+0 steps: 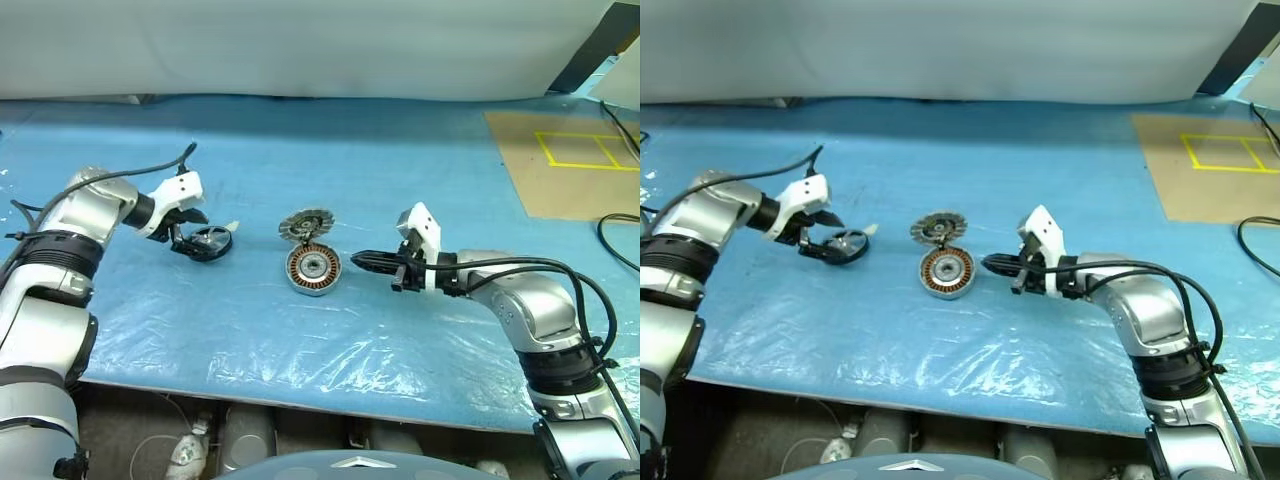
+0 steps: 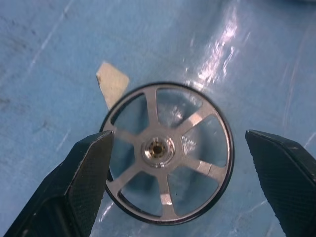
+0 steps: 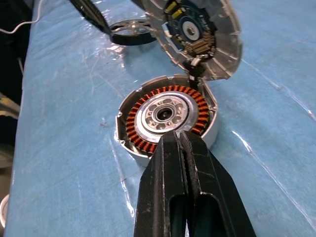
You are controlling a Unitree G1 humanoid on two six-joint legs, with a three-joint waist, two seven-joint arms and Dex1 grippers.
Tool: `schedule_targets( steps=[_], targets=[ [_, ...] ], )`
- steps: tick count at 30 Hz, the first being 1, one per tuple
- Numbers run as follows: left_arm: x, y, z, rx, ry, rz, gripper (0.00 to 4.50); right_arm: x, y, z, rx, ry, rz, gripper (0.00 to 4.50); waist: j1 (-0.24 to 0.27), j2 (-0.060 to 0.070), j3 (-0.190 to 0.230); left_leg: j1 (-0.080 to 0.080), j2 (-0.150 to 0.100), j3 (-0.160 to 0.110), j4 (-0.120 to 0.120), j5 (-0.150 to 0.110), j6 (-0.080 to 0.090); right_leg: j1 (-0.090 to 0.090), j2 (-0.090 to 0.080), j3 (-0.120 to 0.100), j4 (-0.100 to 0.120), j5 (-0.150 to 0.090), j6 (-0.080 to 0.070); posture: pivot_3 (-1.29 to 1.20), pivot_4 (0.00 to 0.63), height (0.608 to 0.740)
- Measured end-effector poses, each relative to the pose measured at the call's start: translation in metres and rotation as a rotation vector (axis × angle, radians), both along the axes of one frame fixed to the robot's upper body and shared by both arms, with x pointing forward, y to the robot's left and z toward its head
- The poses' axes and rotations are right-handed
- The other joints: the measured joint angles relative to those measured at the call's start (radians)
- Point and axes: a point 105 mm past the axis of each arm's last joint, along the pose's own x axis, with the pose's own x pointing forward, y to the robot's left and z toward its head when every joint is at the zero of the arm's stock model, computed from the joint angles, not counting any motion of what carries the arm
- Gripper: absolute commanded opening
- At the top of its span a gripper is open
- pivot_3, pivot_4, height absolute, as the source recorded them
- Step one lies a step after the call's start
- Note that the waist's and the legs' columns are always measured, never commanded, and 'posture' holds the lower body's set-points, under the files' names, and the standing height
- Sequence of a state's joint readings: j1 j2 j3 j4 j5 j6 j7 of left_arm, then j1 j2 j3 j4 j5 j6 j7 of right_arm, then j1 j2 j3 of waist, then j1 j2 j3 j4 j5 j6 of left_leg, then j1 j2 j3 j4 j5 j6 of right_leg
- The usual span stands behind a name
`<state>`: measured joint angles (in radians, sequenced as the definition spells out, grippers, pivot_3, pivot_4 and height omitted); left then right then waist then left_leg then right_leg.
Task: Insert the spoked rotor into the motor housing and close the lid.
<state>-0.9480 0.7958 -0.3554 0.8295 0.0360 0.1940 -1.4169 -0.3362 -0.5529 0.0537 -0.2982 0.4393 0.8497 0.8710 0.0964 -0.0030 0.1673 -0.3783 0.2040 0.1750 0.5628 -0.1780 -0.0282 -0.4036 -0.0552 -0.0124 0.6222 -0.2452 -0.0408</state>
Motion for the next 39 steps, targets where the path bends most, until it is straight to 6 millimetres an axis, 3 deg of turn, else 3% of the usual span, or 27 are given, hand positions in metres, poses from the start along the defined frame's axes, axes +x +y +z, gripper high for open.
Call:
schedule_targets(
  steps=[5, 10, 18, 26, 33, 37, 39],
  targets=[
    [0.002, 0.010, -0.010, 0.048, 0.016, 0.028, 4.50, -0.001, -0.004, -0.001, -0.001, 0.003, -0.047, 0.02, 0.003, 0.000, 0.000, -0.001, 0.000, -0.001, 0.000, 0.000, 0.000, 0.000, -0.002, -0.002, 0.000, 0.000, 0.000, 0.00, 0.150, 0.740],
    [0.007, 0.007, -0.014, 0.029, 0.016, 0.055, 4.50, -0.001, -0.008, -0.002, 0.001, 0.012, -0.071, 0.02, 0.004, 0.000, 0.000, -0.002, 0.000, -0.001, 0.001, 0.000, 0.000, 0.000, -0.002, -0.003, 0.000, 0.000, -0.001, 0.00, 0.150, 0.740],
    [0.000, 0.006, 0.001, -0.034, 0.064, 0.008, 4.50, -0.002, -0.010, -0.005, -0.022, 0.017, -0.066, 0.02, 0.002, 0.000, 0.000, -0.002, 0.000, -0.001, 0.000, 0.000, 0.000, 0.000, -0.002, -0.003, 0.000, 0.000, -0.001, 0.00, 0.150, 0.740],
    [0.005, 0.010, -0.003, -0.103, 0.088, 0.119, 4.50, -0.007, -0.001, -0.012, -0.045, 0.027, -0.017, 0.02, 0.004, 0.000, 0.000, -0.003, 0.000, -0.001, 0.001, 0.000, 0.000, 0.000, -0.002, -0.005, 0.000, -0.001, -0.001, 0.00, 0.150, 0.740],
    [0.010, 0.008, 0.003, -0.212, 0.110, 0.217, 4.50, -0.011, -0.005, -0.019, -0.075, 0.044, -0.016, 0.02, 0.006, -0.001, 0.000, -0.004, 0.000, -0.002, 0.001, 0.000, 0.000, 0.000, -0.003, -0.006, 0.000, 0.000, -0.001, 0.00, 0.150, 0.740],
    [0.013, 0.012, 0.001, -0.152, 0.078, 0.219, 4.50, -0.012, -0.004, -0.022, -0.084, 0.048, -0.011, 0.02, 0.004, -0.001, 0.000, -0.004, 0.000, -0.004, 0.001, 0.000, 0.000, 0.000, -0.003, -0.006, -0.001, 0.000, -0.001, 0.00, 0.150, 0.740],
    [0.013, 0.013, -0.001, -0.120, 0.066, 0.208, 3.89, -0.012, -0.004, -0.022, -0.086, 0.046, -0.014, 0.00, 0.004, -0.001, 0.000, -0.004, 0.000, -0.004, 0.001, 0.000, 0.000, 0.000, -0.003, -0.007, -0.001, 0.000, -0.001, 0.00, 0.150, 0.740]
  ],
)
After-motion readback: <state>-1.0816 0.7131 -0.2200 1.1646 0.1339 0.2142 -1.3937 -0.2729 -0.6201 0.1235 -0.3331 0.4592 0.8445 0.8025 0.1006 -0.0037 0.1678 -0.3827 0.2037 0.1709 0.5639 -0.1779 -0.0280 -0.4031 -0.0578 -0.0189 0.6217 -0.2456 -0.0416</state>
